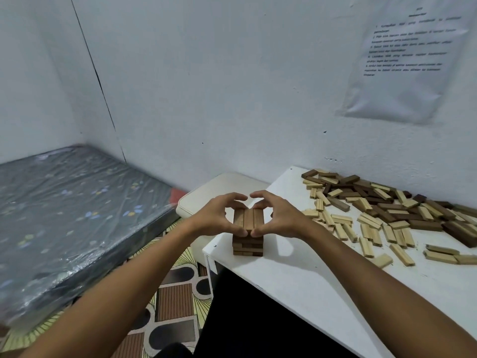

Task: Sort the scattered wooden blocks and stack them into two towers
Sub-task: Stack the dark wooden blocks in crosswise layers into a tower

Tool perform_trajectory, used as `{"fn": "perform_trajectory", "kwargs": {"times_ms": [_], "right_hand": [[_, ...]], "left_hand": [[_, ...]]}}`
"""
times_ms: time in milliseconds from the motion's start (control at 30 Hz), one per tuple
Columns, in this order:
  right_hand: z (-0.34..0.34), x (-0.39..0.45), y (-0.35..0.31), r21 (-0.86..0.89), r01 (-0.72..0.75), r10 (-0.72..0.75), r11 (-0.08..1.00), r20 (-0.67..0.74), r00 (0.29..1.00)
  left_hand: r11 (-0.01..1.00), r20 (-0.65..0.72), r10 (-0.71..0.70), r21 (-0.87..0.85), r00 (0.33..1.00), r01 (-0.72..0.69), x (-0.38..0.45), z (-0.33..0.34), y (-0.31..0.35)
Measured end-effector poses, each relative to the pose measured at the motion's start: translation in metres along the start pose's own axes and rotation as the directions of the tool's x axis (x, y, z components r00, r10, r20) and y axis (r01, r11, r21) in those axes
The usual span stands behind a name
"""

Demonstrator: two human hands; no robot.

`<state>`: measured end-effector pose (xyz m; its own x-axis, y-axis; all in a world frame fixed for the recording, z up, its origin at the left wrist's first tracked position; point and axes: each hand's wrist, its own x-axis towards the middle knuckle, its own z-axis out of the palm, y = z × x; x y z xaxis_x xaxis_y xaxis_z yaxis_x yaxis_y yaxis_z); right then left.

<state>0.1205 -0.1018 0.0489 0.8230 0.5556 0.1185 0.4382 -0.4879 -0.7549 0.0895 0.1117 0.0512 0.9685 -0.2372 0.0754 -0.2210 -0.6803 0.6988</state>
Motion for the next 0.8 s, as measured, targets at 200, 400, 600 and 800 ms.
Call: {"fn": "perform_trajectory", "kwargs": {"times_ms": [200, 400, 600, 800], "right_hand": [[0.0025, 0.0009, 0.0038, 0.012, -0.004, 0.004, 1.000, -0.003, 1.000], [0.0048, 0.0011, 0.0053, 0.010, -0.002, 0.002, 1.000, -0.001, 1.000], [0.0072, 0.0003, 0.0069, 0.011, -0.002, 0.002, 1.000, 0.002, 1.000], [0.0092, -0.0012, 0.0068, -0.003, 0.004, -0.004, 1.000, 0.007, 1.000]], "left_hand": [[1.000, 0.014, 0.002, -0.006, 1.000, -0.002, 0.0018, 0.0020, -0.0039], [1.000, 0.025, 0.001, -0.018, 1.000, -0.001, 0.0010, 0.0020, -0.0059], [0.999, 0.022, 0.004, -0.032, 1.000, -0.003, -0.0010, 0.0043, -0.0075], [0.999, 0.022, -0.001, -0.033, 1.000, 0.002, -0.0036, 0.0061, -0.0081]]}}
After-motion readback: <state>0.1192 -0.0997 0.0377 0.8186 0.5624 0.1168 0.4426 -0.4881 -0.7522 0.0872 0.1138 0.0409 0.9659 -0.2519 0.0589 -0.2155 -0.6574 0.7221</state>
